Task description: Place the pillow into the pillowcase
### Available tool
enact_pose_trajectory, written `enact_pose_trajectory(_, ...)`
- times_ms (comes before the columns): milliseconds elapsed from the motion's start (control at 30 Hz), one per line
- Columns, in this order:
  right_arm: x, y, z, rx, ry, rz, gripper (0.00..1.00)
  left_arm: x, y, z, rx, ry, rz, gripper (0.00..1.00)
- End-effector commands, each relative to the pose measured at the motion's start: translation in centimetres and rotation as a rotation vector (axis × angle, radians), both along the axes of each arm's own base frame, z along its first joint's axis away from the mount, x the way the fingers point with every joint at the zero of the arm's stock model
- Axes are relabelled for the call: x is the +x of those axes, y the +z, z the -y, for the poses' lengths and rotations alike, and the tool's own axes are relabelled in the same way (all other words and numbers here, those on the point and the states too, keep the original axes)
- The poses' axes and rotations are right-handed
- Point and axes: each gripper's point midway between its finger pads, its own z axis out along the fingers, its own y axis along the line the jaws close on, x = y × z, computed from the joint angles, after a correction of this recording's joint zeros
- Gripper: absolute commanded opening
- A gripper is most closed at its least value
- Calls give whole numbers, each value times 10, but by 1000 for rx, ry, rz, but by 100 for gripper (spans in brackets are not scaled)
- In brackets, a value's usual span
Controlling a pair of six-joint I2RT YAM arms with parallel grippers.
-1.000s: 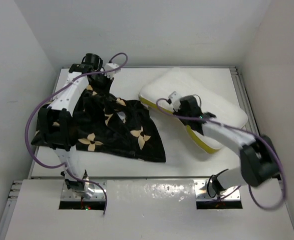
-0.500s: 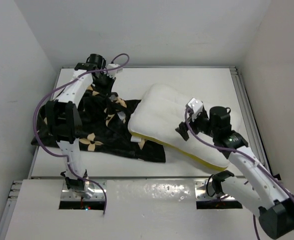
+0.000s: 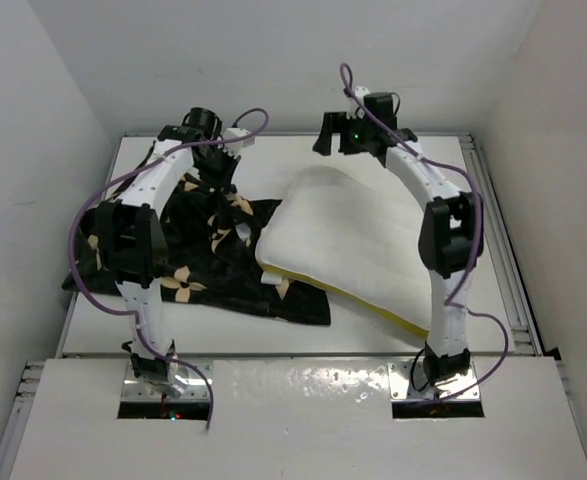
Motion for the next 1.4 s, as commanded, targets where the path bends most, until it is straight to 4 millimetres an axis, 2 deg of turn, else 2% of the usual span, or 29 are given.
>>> enact_pose_trajectory(0, 8, -49, 3, 32, -32, -126, 99, 15, 20, 16, -24, -18, 74, 0)
enact_pose_trajectory(167, -21, -120, -7, -45, 118, -216, 99, 19, 9, 17, -12, -18, 53, 0)
enact_pose_trajectory(233, -29, -140, -9, -68, 143, -218, 99, 20, 7, 17, -2, -16, 47, 0)
enact_pose_trajectory(300, -33, -151, -14, -61, 179, -225, 99, 21, 1, 15, 7, -15, 36, 0)
enact_pose_trajectory(333, -37, -150, -23, -24, 229, -231, 96, 21, 1, 14, 13, -12, 36, 0)
enact_pose_trajectory(367, -43, -150, -30, 2, 263, -242, 89, 22, 0, 14, 17, -13, 38, 0)
enact_pose_trajectory(400, -47, -147, -36, 38, 290, -253, 78, 22, -2, 13, 20, -9, 33, 0)
enact_pose_trajectory(433, -53, -145, -41, 72, 318, -262, 54, 23, -2, 12, 26, -7, 37, 0)
enact_pose_trajectory(467, -65, -138, -50, 127, 372, -276, 41, 24, -1, 11, 27, -2, 43, 0)
enact_pose_trajectory(500, -65, -118, -53, 152, 403, -218, 31, 26, 0, 12, 28, -1, 51, 0)
enact_pose_trajectory(533, -80, -121, -54, 170, 428, -230, 12, 27, 0, 12, 27, 0, 53, 0)
enact_pose_trajectory(567, -90, -110, -57, 198, 471, -202, 1, 28, 1, 11, 26, 5, 58, 0)
enact_pose_trajectory(600, -87, -93, -62, 213, 488, -115, 0, 30, 2, 12, 24, 6, 67, 0)
enact_pose_trajectory(633, -104, -76, -61, 221, 504, -75, 0, 31, 4, 13, 22, 7, 69, 0)
enact_pose_trajectory(700, -116, -39, -72, 247, 563, 59, 0, 34, 12, 15, 15, 5, 82, 0)
enact_pose_trajectory(733, -132, -36, -74, 257, 590, 66, 0, 33, 15, 21, 2, -15, 81, 0)
enact_pose_trajectory(767, -150, -3, -86, 267, 644, 145, 0, 33, 21, 23, -1, -30, 91, 0)
enact_pose_trajectory(800, -162, 13, -93, 276, 692, 197, 0, 33, 30, 32, -16, -54, 106, 0)
enact_pose_trajectory(867, -192, 37, -110, 275, 774, 249, 0, 33, 42, 39, -18, -96, 140, 0)
enact_pose_trajectory(900, -201, 43, -116, 276, 803, 260, 0, 29, 47, 50, -25, -132, 153, 0)
enact_pose_trajectory(967, -216, 44, -130, 272, 852, 259, 0, 26, 60, 59, -21, -191, 194, 0)
enact_pose_trajectory(1033, -215, 36, -135, 259, 837, 231, 0, 14, 68, 76, -56, -293, 196, 0)
enact_pose_trajectory(1067, -211, 27, -136, 254, 816, 206, 0, 5, 74, 80, -75, -327, 181, 0)
enact_pose_trajectory(1100, -205, 24, -137, 246, 791, 202, 0, -6, 79, 91, -134, -381, 163, 0)
enact_pose_trajectory(1167, -201, 21, -141, 245, 779, 202, 0, -20, 86, 98, -165, -480, 160, 0)
enact_pose_trajectory(1200, -198, 16, -143, 237, 770, 200, 0, -36, 86, 103, -196, -523, 115, 0)
enact_pose_trajectory(1267, -193, 12, -146, 215, 756, 207, 0, -54, 85, 103, -195, -583, 80, 0)
enact_pose_trajectory(1333, -186, 3, -147, 209, 743, 182, 0, -61, 85, 101, -194, -593, 72, 0)
enact_pose_trajectory(1367, -184, -5, -145, 199, 729, 159, 0, -66, 78, 97, -189, -594, 48, 0)
